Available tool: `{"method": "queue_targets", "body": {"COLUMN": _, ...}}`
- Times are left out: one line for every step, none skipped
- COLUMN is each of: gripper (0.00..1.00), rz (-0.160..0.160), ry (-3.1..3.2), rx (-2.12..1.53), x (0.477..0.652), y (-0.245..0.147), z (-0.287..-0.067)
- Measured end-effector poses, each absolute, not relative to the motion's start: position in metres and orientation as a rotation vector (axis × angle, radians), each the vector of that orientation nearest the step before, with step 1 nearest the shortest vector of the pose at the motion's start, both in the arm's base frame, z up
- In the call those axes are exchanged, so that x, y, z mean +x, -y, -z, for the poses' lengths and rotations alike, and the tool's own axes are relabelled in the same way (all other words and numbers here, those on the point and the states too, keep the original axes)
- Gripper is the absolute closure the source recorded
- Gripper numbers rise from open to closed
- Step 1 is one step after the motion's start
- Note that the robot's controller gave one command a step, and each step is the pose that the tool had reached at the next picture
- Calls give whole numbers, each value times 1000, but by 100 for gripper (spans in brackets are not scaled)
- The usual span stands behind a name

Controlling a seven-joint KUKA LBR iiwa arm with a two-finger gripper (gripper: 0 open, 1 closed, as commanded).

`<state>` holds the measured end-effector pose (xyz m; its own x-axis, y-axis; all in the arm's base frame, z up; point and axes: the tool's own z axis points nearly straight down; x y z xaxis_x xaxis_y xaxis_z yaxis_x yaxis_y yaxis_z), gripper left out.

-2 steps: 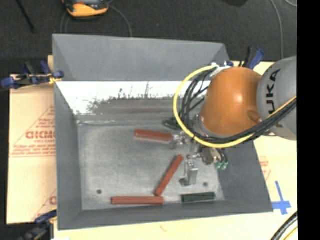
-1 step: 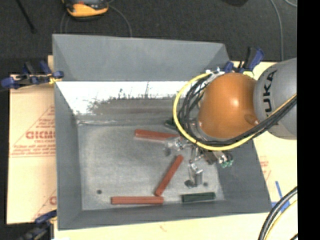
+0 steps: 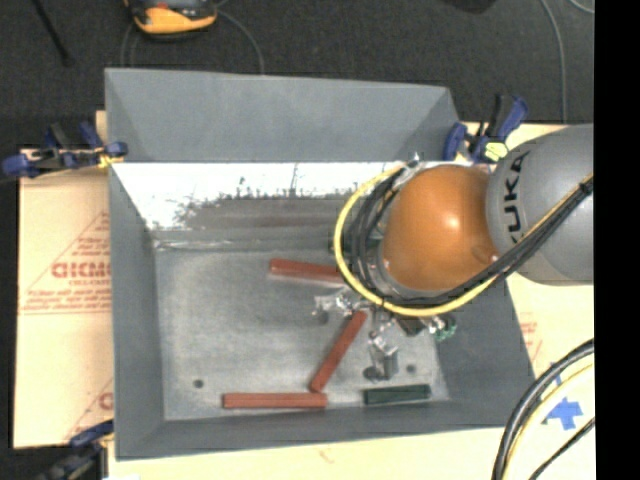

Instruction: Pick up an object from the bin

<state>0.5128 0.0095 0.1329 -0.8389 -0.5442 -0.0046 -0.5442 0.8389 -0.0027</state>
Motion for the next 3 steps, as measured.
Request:
{"method": "queue_targets", "body": {"gripper": 100, "rz": 0, "ry": -2953, "rx": -1066, "x": 527, "y": -9, "z": -71}}
{"method": "queue_targets", "body": {"gripper": 100, "rz": 0, "ry": -2953, "rx": -1064, "x": 527, "y": -9, "z": -71}}
{"method": "queue_targets", "body": {"gripper": 100, "rz": 0, "ry": -2932, "rx": -1118, "x": 534, "y": 1, "z": -204}}
